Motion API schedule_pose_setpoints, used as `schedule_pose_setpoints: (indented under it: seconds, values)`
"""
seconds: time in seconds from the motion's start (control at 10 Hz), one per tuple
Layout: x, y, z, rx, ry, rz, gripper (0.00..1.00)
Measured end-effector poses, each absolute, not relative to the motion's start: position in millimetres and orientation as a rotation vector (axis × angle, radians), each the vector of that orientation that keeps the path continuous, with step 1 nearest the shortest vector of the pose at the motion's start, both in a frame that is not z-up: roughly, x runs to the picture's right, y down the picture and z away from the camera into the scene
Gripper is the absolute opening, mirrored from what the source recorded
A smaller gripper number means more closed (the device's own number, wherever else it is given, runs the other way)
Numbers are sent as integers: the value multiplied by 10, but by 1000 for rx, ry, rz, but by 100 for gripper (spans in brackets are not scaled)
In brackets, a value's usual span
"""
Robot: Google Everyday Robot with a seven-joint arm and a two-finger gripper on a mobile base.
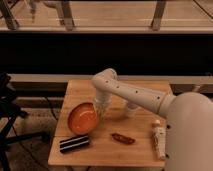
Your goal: Drag the ceramic bowl in a circle
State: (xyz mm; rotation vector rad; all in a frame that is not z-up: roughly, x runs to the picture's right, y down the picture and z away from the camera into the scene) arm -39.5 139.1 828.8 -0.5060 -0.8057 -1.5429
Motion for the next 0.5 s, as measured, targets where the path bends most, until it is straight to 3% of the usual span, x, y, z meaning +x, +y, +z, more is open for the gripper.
schedule_pose_setpoints:
  seconds: [0.5]
  values:
    - [-766,1202,8627,-465,-847,-1570,2]
